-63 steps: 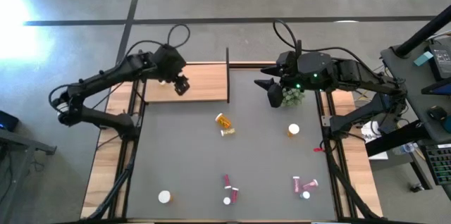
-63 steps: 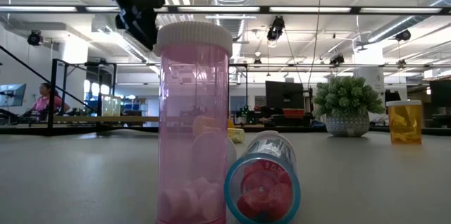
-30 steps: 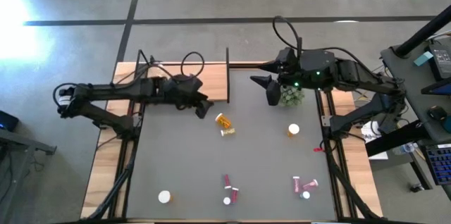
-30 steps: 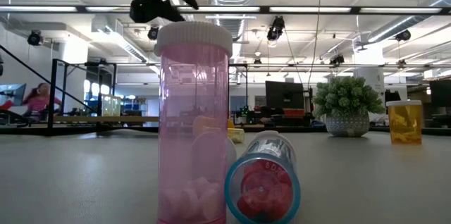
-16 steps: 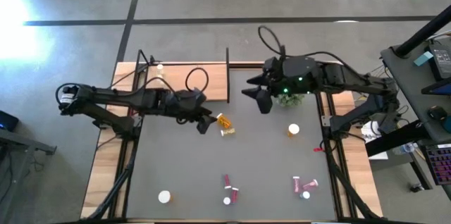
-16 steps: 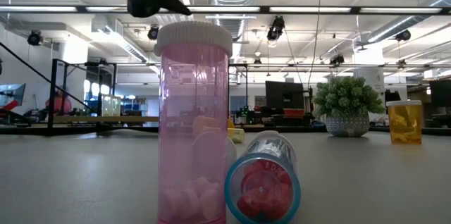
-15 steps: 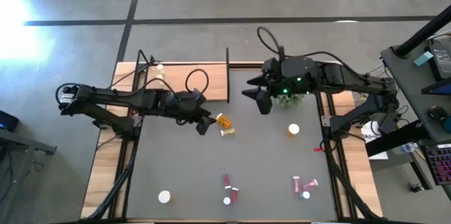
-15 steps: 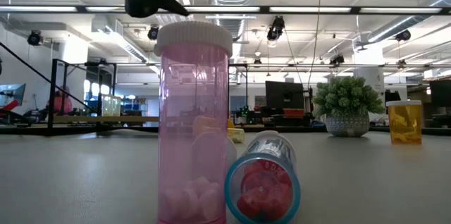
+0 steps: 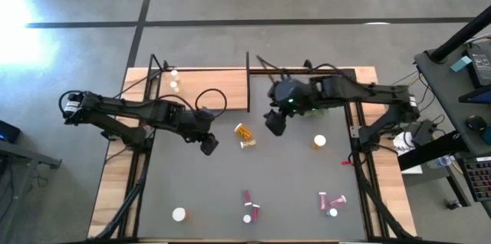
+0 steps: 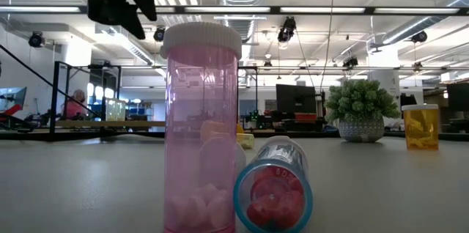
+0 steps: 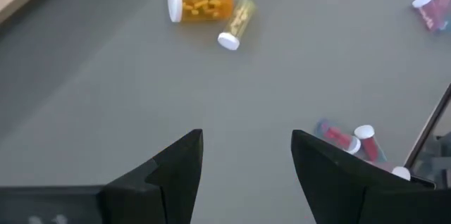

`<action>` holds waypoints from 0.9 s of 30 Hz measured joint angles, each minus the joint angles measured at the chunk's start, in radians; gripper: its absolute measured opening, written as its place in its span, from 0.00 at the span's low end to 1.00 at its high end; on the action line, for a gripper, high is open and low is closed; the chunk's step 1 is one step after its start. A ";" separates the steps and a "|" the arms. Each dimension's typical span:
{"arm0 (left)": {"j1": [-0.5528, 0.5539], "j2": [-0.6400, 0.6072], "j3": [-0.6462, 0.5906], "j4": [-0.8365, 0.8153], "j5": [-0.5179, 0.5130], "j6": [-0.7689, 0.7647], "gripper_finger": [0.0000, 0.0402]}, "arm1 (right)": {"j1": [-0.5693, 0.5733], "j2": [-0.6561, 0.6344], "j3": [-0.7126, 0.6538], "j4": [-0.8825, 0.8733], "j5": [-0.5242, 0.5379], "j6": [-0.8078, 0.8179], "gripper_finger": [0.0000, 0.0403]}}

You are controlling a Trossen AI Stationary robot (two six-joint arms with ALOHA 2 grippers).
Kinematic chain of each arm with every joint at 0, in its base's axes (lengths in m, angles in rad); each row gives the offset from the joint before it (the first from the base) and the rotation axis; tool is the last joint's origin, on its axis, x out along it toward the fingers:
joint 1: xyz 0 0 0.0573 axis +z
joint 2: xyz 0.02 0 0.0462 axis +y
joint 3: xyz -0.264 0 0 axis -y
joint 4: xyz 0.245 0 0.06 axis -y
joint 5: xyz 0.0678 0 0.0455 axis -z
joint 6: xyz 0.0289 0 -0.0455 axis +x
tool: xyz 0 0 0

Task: Pick and place medicine bottles onto shelf by color
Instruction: Put the top left orange pill bottle on the shelf

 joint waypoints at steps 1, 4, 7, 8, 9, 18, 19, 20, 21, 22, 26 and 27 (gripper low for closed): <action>0.000 0.000 0.000 0.000 0.000 0.002 0.50 | 0.000 0.017 0.000 0.004 0.000 0.001 0.57; 0.000 0.000 0.000 -0.028 0.001 0.003 0.50 | 0.000 0.067 0.000 0.014 0.016 0.012 0.57; 0.000 0.000 0.000 -0.103 0.002 0.001 0.50 | 0.000 0.116 0.000 0.006 0.070 0.014 0.57; 0.000 0.000 0.000 -0.138 0.002 0.000 0.50 | 0.000 0.131 0.000 0.005 0.080 0.015 0.57; 0.000 0.000 0.000 -0.168 0.002 -0.001 0.50 | 0.000 0.147 0.000 0.007 0.082 0.016 0.57; 0.001 0.000 -0.001 -0.249 0.001 0.000 0.50 | 0.000 0.317 -0.005 0.009 0.080 0.061 0.57; 0.001 0.000 -0.001 -0.249 0.001 0.000 0.50 | 0.000 0.334 -0.005 0.012 0.080 0.064 0.57; 0.001 -0.001 -0.001 -0.249 0.001 0.000 0.50 | 0.000 0.350 -0.005 0.019 0.079 0.066 0.57; 0.001 -0.001 -0.001 -0.249 0.000 0.000 0.50 | 0.000 0.366 -0.005 0.027 0.079 0.066 0.57; 0.001 -0.001 -0.001 -0.249 -0.001 0.000 0.50 | 0.000 0.381 -0.005 0.041 0.078 0.067 0.57; 0.001 -0.001 -0.001 -0.249 -0.002 0.000 0.50 | 0.000 0.434 -0.006 0.105 0.053 0.076 0.57; 0.001 -0.001 -0.001 -0.249 -0.002 0.000 0.50 | 0.000 0.449 -0.006 0.121 0.044 0.078 0.57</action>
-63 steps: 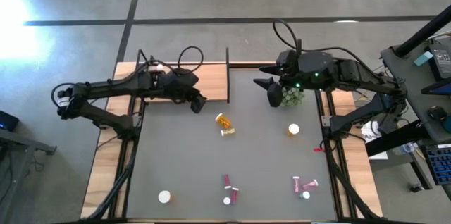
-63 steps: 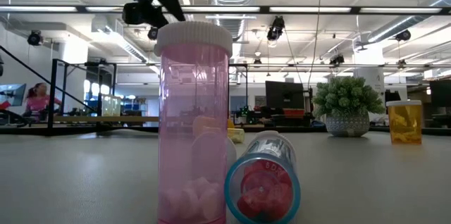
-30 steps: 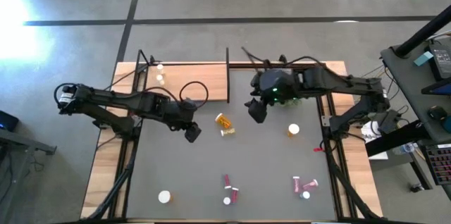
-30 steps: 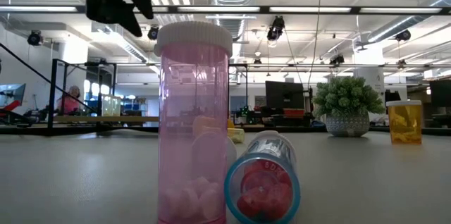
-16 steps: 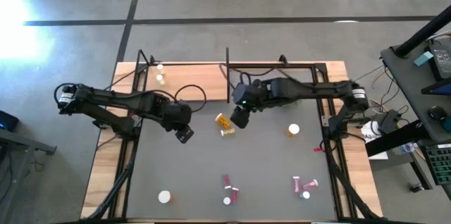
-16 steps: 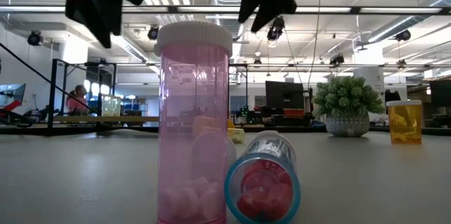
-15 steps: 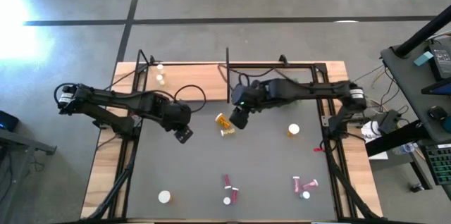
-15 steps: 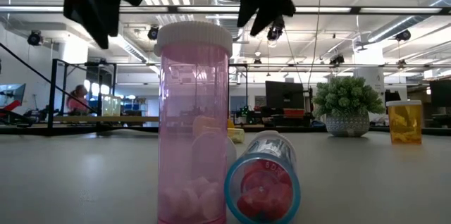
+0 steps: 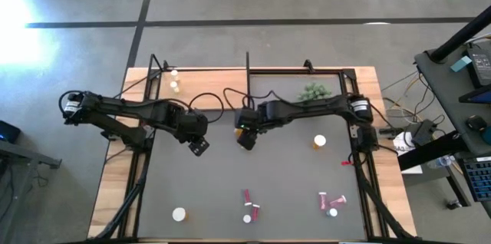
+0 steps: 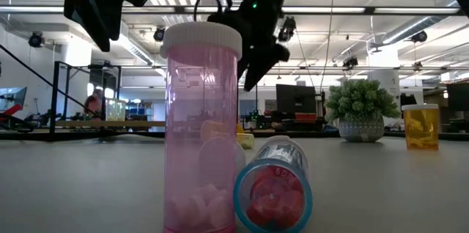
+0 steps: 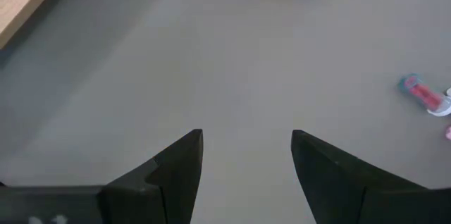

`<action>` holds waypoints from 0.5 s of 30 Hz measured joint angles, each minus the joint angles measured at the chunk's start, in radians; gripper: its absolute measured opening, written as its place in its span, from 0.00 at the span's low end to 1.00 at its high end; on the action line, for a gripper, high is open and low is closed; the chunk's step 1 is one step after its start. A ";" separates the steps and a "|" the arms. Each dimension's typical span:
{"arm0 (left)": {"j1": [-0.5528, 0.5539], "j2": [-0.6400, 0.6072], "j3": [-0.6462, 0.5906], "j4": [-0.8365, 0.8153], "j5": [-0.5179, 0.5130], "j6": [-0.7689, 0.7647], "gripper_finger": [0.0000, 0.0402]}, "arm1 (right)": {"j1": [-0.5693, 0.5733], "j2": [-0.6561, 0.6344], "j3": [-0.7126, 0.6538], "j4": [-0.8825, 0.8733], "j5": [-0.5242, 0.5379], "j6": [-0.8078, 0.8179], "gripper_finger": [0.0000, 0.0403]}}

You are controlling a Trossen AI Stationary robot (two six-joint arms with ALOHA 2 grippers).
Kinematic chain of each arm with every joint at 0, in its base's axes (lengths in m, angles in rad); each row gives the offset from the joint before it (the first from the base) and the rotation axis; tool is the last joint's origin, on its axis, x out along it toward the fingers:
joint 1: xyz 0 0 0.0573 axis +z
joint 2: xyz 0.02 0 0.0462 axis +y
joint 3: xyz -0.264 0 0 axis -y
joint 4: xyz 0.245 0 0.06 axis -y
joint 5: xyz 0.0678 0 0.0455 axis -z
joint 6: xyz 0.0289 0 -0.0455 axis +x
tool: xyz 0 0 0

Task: Pick and place medicine bottles onto shelf by color
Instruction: Put the top left orange pill bottle on the shelf

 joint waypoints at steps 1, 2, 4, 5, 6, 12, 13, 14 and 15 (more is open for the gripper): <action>0.000 0.000 0.000 0.000 0.000 0.000 0.50 | 0.000 0.013 0.000 0.015 -0.011 0.003 0.57; 0.000 0.000 0.000 0.000 0.000 0.000 0.50 | 0.000 0.026 0.000 0.027 -0.021 0.003 0.57; 0.000 0.000 0.000 0.000 0.000 0.000 0.50 | 0.001 0.049 0.000 0.041 -0.026 0.009 0.57; 0.000 0.000 0.000 0.000 0.000 0.000 0.50 | 0.001 0.058 0.000 0.046 -0.026 0.019 0.57; 0.000 0.000 0.000 0.000 0.000 0.000 0.50 | 0.001 0.066 0.000 0.045 -0.027 0.036 0.57; 0.000 0.000 0.000 0.000 -0.001 0.000 0.50 | 0.000 0.087 -0.002 0.056 -0.028 0.067 0.57; 0.000 0.000 0.000 0.000 -0.001 0.000 0.50 | 0.000 0.087 -0.004 0.070 -0.028 0.068 0.57; 0.000 0.000 0.000 0.000 -0.001 0.000 0.50 | 0.000 0.087 -0.006 0.093 -0.028 0.072 0.57; 0.000 0.000 0.000 0.000 -0.001 0.000 0.50 | 0.000 0.087 -0.007 0.113 -0.028 0.082 0.57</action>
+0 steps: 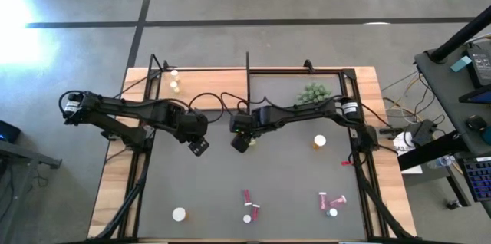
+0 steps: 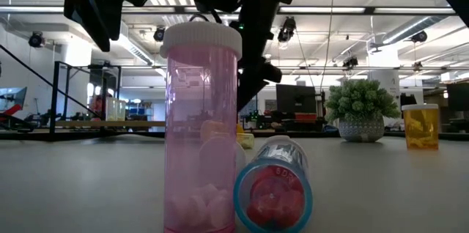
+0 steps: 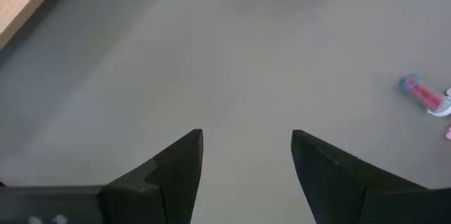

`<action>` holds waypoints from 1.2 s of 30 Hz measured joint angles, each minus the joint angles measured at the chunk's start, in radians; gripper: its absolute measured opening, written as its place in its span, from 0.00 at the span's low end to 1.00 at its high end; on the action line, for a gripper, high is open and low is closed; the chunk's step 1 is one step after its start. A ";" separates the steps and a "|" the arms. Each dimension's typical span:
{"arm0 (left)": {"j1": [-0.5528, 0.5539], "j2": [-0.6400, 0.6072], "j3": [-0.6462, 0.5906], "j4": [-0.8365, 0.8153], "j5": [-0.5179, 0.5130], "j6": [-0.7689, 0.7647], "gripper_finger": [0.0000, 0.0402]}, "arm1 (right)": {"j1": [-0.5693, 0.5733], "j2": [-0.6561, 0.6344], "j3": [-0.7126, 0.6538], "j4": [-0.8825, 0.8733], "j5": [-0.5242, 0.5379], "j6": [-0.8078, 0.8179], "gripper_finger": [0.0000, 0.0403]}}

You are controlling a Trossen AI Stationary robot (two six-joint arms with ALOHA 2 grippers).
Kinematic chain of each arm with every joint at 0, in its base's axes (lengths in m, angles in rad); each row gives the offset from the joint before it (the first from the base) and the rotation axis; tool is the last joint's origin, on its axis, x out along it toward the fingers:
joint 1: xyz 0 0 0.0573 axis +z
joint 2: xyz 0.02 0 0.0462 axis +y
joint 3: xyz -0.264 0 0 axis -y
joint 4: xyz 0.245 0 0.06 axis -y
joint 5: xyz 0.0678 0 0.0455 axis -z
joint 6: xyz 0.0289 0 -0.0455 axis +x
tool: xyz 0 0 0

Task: Pick and place medicine bottles onto shelf by color
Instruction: Put the top left orange pill bottle on the shelf

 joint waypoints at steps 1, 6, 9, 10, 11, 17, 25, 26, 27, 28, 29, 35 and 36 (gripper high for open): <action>0.000 0.000 0.000 0.000 0.000 0.000 0.50 | 0.000 0.000 -0.001 0.012 0.000 0.005 0.57; 0.000 0.000 0.000 0.000 0.000 0.000 0.50 | 0.000 0.000 -0.011 0.046 0.002 0.042 0.57; 0.000 0.000 0.000 0.000 0.000 0.000 0.50 | 0.000 0.000 -0.029 0.045 0.010 0.057 0.57; 0.000 0.000 0.000 0.000 0.000 0.000 0.50 | 0.000 0.000 -0.037 0.045 0.010 0.059 0.57; 0.000 0.000 0.000 0.000 0.000 0.000 0.50 | 0.000 0.000 -0.045 0.048 0.010 0.059 0.57; 0.000 0.000 0.000 0.001 0.000 0.000 0.50 | 0.000 0.000 -0.094 0.130 0.010 0.082 0.57; 0.000 0.000 0.000 0.001 -0.001 0.000 0.50 | 0.000 0.001 -0.115 0.172 0.022 0.092 0.57; 0.000 0.000 0.000 0.001 -0.001 0.000 0.50 | -0.001 0.001 -0.117 0.175 0.041 0.091 0.57; 0.000 0.000 0.000 0.001 -0.001 0.001 0.50 | -0.002 0.001 -0.122 0.180 0.057 0.091 0.57; 0.000 0.000 0.000 0.001 -0.001 0.000 0.50 | -0.003 0.001 -0.129 0.186 0.063 0.092 0.57; 0.000 0.000 0.000 0.001 -0.001 0.000 0.50 | -0.006 0.001 -0.135 0.192 0.062 0.094 0.57; 0.000 0.000 0.000 0.001 -0.001 0.001 0.50 | -0.009 0.001 -0.159 0.218 0.057 0.104 0.57; 0.000 0.000 0.000 0.001 -0.003 0.001 0.50 | -0.009 0.001 -0.170 0.230 0.056 0.107 0.57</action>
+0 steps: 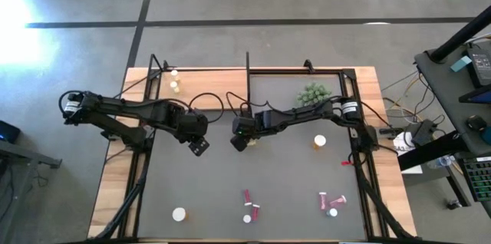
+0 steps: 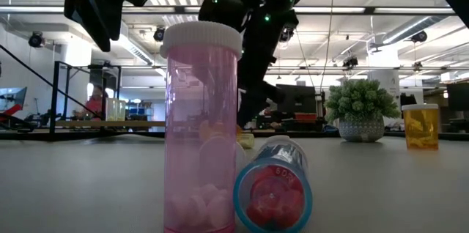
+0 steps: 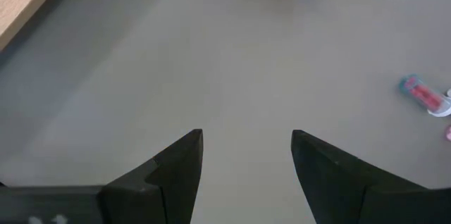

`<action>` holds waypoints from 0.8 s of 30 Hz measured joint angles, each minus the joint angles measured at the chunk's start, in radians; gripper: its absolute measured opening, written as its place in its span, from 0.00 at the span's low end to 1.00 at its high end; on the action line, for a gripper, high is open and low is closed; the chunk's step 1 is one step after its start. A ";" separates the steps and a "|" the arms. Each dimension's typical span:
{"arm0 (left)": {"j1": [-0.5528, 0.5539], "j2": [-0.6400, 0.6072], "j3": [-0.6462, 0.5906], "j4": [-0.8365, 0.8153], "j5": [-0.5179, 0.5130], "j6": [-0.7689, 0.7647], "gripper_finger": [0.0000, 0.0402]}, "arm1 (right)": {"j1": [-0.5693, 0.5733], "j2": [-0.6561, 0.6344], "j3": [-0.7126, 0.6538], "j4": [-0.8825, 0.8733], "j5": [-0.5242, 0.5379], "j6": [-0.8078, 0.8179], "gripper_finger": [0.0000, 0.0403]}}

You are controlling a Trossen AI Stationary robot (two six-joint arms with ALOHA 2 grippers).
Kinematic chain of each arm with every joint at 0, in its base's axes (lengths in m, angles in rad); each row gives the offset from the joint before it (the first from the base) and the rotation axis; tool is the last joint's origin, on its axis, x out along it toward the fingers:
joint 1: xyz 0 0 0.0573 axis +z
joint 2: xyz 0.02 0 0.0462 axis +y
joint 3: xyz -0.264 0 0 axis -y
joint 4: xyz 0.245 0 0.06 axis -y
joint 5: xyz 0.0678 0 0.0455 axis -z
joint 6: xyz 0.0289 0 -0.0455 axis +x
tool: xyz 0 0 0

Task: Pick and place medicine bottles onto shelf by color
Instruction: Put the top left orange pill bottle on the shelf

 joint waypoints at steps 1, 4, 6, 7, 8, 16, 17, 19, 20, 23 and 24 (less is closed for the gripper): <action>0.000 0.000 0.000 0.000 -0.003 0.000 0.50 | 0.000 0.000 -0.010 0.013 -0.001 0.009 0.57; 0.000 0.000 0.000 0.000 -0.005 0.000 0.50 | 0.000 0.000 -0.024 0.024 -0.001 0.037 0.57; 0.000 0.000 0.000 0.000 -0.005 0.000 0.50 | 0.000 0.000 -0.031 0.025 -0.001 0.047 0.57; 0.000 0.000 0.000 0.000 -0.005 0.000 0.50 | 0.000 0.000 -0.034 0.024 -0.001 0.047 0.57; 0.000 0.000 0.000 0.000 -0.005 0.000 0.50 | 0.000 0.000 -0.038 0.026 -0.001 0.046 0.57; 0.000 0.000 0.000 0.000 -0.007 0.000 0.50 | -0.003 0.000 -0.105 0.123 -0.001 0.053 0.50; 0.000 0.000 0.000 0.000 -0.007 0.000 0.50 | -0.003 -0.001 -0.109 0.123 0.000 0.053 0.48; 0.000 0.000 0.000 0.000 -0.007 0.000 0.50 | -0.004 -0.001 -0.110 0.123 0.000 0.048 0.43; 0.000 0.000 0.000 0.000 -0.007 0.000 0.50 | -0.004 -0.002 -0.110 0.123 0.000 0.048 0.41; 0.000 0.000 0.000 0.000 -0.006 0.000 0.50 | -0.004 -0.002 -0.110 0.122 0.000 0.046 0.40; 0.000 0.000 0.000 0.001 -0.006 0.000 0.50 | -0.004 -0.004 -0.108 0.119 -0.001 0.046 0.40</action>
